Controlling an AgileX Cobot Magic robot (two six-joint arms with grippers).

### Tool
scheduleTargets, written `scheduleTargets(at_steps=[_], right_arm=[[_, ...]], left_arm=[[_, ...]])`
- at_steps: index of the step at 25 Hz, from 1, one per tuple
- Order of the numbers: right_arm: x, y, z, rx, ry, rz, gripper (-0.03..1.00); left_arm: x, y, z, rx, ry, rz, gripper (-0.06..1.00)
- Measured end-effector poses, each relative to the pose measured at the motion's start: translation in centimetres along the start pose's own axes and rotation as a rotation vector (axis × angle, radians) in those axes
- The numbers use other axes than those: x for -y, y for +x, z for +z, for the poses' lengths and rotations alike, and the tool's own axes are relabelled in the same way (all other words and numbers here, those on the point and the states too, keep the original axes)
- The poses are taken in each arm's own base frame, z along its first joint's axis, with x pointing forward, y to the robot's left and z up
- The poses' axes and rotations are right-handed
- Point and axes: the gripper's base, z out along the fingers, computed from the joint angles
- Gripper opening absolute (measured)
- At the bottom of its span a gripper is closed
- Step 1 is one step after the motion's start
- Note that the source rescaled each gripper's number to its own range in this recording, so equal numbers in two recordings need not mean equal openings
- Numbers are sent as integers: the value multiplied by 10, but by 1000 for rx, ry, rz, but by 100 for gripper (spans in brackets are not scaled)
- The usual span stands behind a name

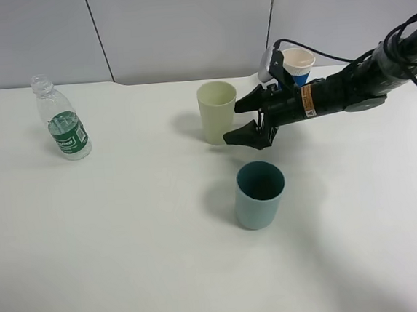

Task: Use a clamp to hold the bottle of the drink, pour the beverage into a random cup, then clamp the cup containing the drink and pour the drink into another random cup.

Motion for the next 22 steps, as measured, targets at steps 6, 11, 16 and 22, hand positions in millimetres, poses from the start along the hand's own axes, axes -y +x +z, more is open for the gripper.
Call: scheduleTargets(at_steps=[6, 11, 16, 22], right_arm=[[-1, -2, 21, 10, -55, -44, 67], [-2, 2, 29, 34, -60, -37, 67], [-1, 5, 32, 63, -41, -47, 67], [0, 0, 32, 145, -23, -69, 67]], left_arm=[[0, 0, 0, 0, 0, 0, 100], [0, 0, 0, 0, 0, 0, 100], [0, 0, 0, 0, 0, 0, 100], [0, 0, 0, 0, 0, 0, 100]])
